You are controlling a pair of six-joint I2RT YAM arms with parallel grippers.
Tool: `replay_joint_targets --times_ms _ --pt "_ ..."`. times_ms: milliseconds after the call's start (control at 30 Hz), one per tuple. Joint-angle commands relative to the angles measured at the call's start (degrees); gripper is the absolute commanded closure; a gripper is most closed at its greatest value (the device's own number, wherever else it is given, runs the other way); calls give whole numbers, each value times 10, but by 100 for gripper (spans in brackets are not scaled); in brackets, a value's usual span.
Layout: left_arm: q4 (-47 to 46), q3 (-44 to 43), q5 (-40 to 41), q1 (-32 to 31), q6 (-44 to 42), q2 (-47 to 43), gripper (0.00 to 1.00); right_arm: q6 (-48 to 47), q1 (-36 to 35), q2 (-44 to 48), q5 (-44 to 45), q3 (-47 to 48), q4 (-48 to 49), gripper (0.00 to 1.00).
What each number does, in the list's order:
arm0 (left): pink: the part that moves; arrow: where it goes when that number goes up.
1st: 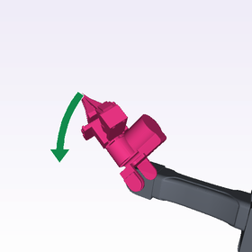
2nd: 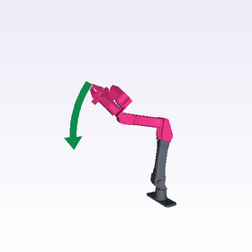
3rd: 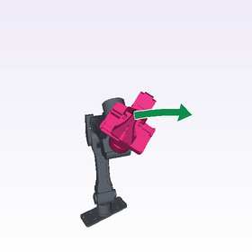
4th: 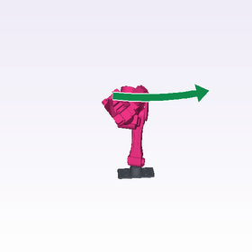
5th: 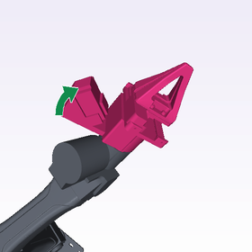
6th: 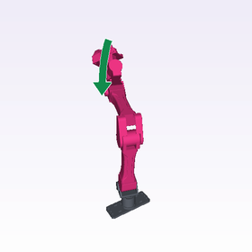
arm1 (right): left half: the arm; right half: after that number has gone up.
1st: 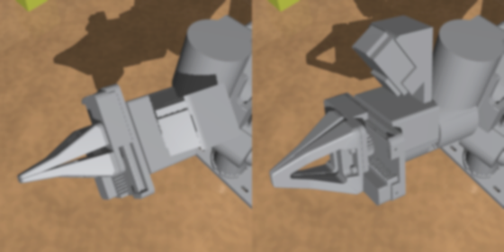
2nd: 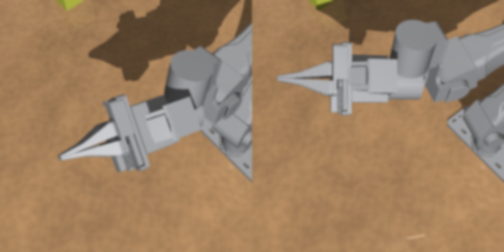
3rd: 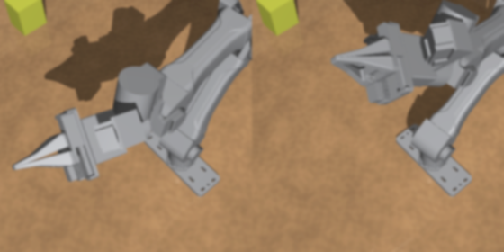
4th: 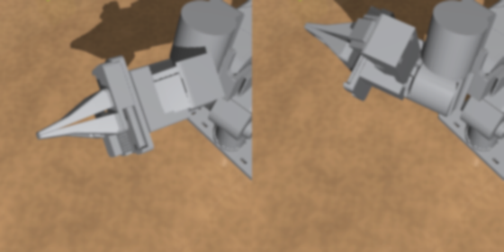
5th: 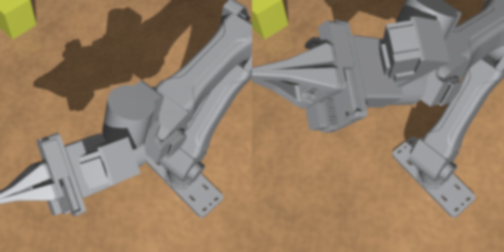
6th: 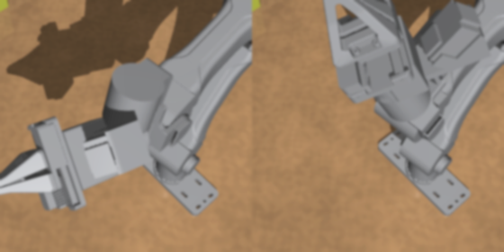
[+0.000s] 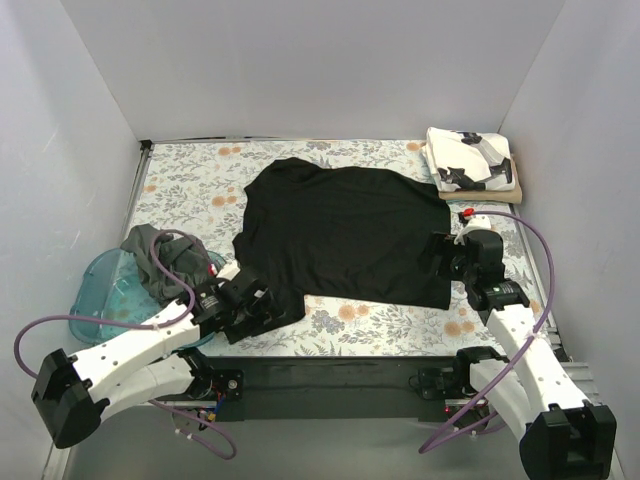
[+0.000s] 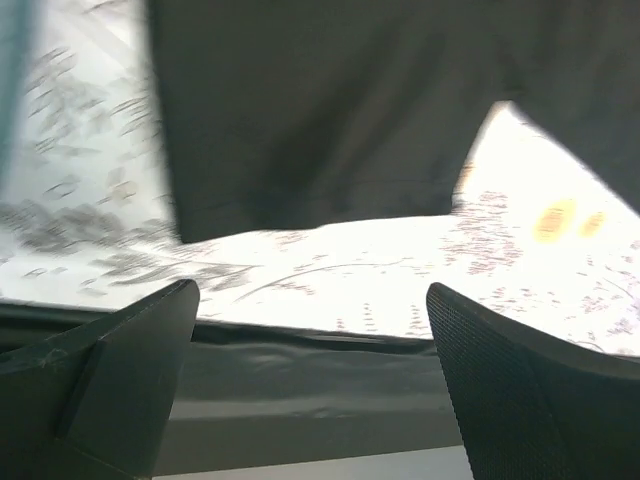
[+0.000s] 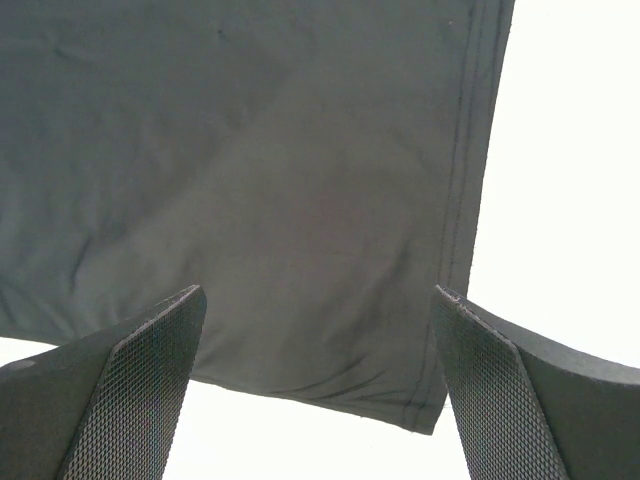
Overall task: Fold and stack the t-shirts
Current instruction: Flatten the tshirt out
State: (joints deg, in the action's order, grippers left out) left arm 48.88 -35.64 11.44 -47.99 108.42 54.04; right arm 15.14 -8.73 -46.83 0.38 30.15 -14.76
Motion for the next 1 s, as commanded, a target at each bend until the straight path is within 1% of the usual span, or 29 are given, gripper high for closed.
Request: replay_joint_targets --times_ms 0,33,100,133,167,233,267,433,567,767,900,933,967 --pt "43 34 17 -6 105 -46 3 14 0 19 -13 -12 19 2" --pt "43 49 21 -6 121 -47 3 14 0 19 -12 -13 18 2" --pt "35 57 32 -6 129 -43 6 11 0 16 -13 -15 18 2" --pt "31 60 36 -7 136 -39 15 9 0 11 -16 -14 18 2" --pt "26 59 41 -6 138 -35 20 9 0 8 -18 -15 18 2" --pt "10 62 58 -6 151 -23 29 7 0 1 -21 -13 17 2" --pt "3 62 61 -6 157 -18 31 5 0 -2 -22 -14 17 2" --pt "-8 57 75 -7 176 28 31 -2 0 -8 -21 -16 18 2" --pt "-3 57 105 -7 200 70 31 -5 0 -7 -20 -16 18 2" --pt "-8 55 122 -7 218 125 36 -8 0 -5 -16 -13 18 2" --pt "-32 60 126 -7 225 156 44 -9 0 -3 -15 -13 17 2" --pt "-36 60 125 -7 224 157 52 -10 0 -3 -15 -13 17 2" --pt "-45 61 124 -7 222 157 55 -9 0 -2 -14 -14 17 2"
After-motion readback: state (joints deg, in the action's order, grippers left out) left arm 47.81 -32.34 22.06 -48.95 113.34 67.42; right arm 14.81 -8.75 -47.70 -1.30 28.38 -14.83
